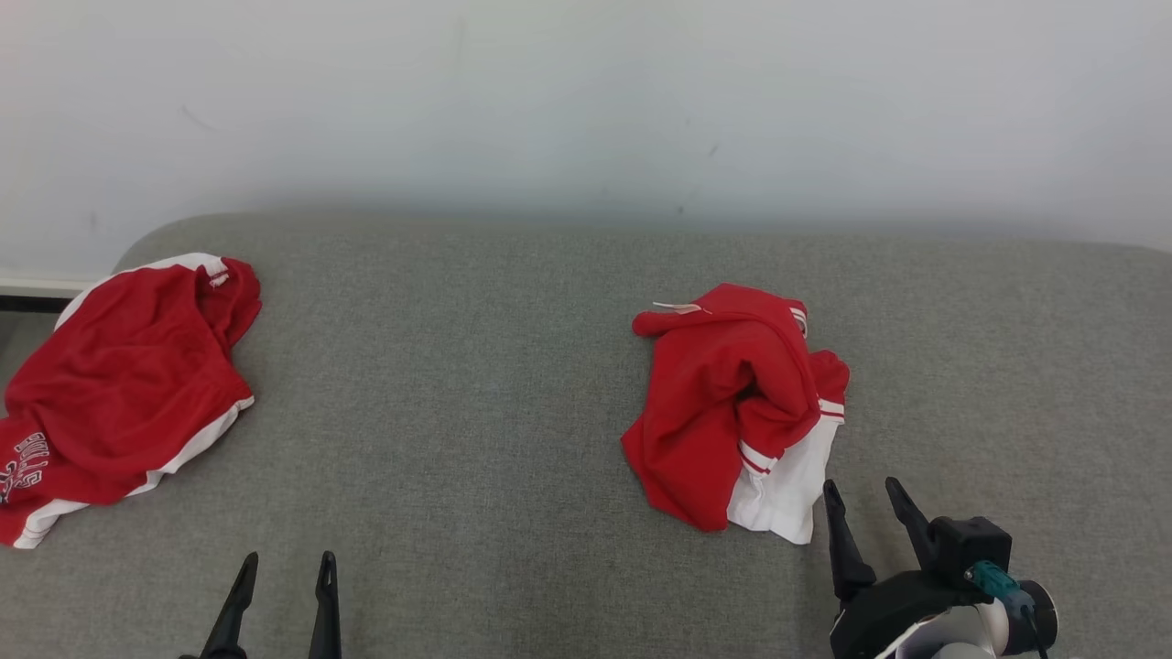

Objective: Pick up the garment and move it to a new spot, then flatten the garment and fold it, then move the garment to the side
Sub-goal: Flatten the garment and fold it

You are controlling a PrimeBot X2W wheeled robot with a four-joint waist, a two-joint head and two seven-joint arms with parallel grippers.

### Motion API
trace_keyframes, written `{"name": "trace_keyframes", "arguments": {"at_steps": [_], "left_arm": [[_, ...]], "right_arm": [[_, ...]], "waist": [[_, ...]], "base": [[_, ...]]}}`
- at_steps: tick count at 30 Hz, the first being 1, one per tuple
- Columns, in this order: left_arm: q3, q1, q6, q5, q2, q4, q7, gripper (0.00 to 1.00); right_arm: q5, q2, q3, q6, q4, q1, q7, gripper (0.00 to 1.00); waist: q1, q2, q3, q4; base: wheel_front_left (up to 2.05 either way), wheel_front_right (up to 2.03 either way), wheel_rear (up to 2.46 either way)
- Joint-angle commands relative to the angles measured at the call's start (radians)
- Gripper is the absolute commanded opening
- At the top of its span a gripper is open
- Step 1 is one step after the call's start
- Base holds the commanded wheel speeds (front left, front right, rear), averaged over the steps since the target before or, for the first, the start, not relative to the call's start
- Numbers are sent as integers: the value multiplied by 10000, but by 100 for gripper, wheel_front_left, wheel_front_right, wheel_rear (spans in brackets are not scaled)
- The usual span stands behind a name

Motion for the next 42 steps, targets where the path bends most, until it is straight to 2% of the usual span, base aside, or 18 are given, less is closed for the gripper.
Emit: {"name": "trace_keyframes", "arguments": {"at_steps": [1,13,14,15,18,24,32,38,39,40,41,42], "left_arm": [[-8,-207,15,-49,-18,-1,-34,100],[-158,-665,14,-125,-37,124,-34,100],[-162,-666,14,-133,-40,150,-34,100],[-152,-664,14,-145,-43,168,-34,100],[-83,-559,14,-153,-52,219,-34,100],[43,-407,13,-187,-76,255,-34,100],[54,-182,13,-250,-133,225,-34,100],[60,-85,13,-254,-179,212,-34,100],[76,-68,13,-265,-180,213,-34,100],[87,-49,13,-271,-184,218,-34,100],[98,-30,13,-272,-189,232,-34,100],[108,-7,13,-281,-194,249,-34,100]], "right_arm": [[-97,-77,-17,-22,351,-329,-7,100],[11,9,183,-22,3326,-1849,-3,100],[58,25,254,-22,3565,-1914,8,27],[90,40,302,-22,3679,-1962,9,0],[219,-71,334,-22,3631,-1982,-2,0],[365,-558,23,-22,2726,-1511,-5,0],[560,-1680,-1025,-22,1256,-430,-5,0],[694,-1951,-1989,-22,731,467,-6,0],[722,-1906,-2074,-22,681,554,-6,18],[756,-1862,-2116,-22,557,590,-7,45],[744,-1842,-2114,-22,460,654,-6,100],[681,-1817,-2082,-22,293,714,-6,100]], "waist": [[0,-1,288,170],[0,-1,773,408],[0,-1,754,398],[0,-1,737,377],[0,-1,626,252],[0,-1,381,-54],[0,-1,134,-479],[0,-1,34,-586],[0,-1,17,-604],[0,-1,1,-617],[0,-1,-22,-631],[0,-1,-42,-649]], "base": [[0,0,0],[0,0,0],[0,0,0],[0,0,0],[0,0,0],[0,0,0],[0,0,0],[0,0,0],[0,0,0],[0,0,0],[0,0,0],[0,0,0]]}}
